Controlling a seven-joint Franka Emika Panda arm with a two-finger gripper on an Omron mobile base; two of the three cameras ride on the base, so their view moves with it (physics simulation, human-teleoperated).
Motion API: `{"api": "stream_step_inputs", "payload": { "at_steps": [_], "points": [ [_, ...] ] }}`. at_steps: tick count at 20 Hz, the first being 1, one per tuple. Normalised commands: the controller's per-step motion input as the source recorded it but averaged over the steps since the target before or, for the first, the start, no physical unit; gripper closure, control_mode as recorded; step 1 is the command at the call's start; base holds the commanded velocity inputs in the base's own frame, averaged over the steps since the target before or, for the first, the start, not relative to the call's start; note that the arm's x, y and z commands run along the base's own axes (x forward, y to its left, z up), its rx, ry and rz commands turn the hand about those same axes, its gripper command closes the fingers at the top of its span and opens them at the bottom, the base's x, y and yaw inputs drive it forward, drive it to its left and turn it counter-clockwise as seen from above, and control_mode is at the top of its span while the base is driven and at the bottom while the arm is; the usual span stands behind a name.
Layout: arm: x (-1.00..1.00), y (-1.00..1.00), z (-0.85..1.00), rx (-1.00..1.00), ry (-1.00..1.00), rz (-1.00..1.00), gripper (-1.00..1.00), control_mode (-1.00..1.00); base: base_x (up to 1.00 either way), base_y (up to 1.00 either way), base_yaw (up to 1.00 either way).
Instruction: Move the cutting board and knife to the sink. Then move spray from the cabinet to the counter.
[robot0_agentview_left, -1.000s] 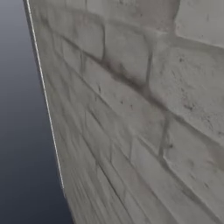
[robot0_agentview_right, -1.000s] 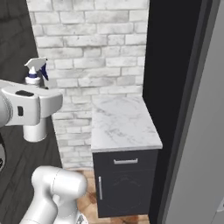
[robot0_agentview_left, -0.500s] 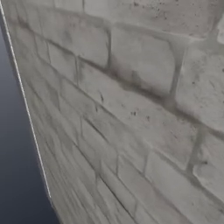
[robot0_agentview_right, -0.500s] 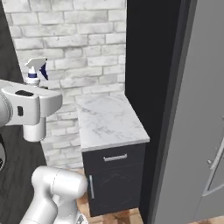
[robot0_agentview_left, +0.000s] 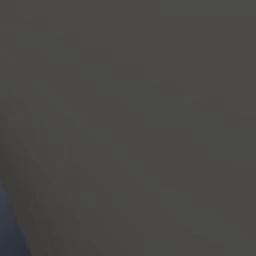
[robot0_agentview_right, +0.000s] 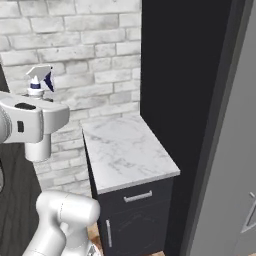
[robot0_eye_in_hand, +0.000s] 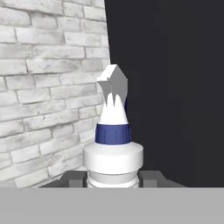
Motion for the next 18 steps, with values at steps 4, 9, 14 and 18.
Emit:
{"api": "stream_step_inputs", "payload": {
  "at_steps": [4, 9, 14, 18],
  "points": [
    [0.00, 0.00, 0.00, 0.00, 0.00, 0.00, 1.00, 1.00, 0.13, 0.15, -0.10],
    [0.00, 0.00, 0.00, 0.00, 0.00, 0.00, 1.00, 1.00, 0.00, 0.01, -0.21],
    [0.00, 0.00, 0.00, 0.00, 0.00, 0.00, 1.00, 1.00, 0.00, 0.17, -0.23],
    [0.00, 0.00, 0.00, 0.00, 0.00, 0.00, 1.00, 1.00, 0.00, 0.51, -0.19]
  ]
}}
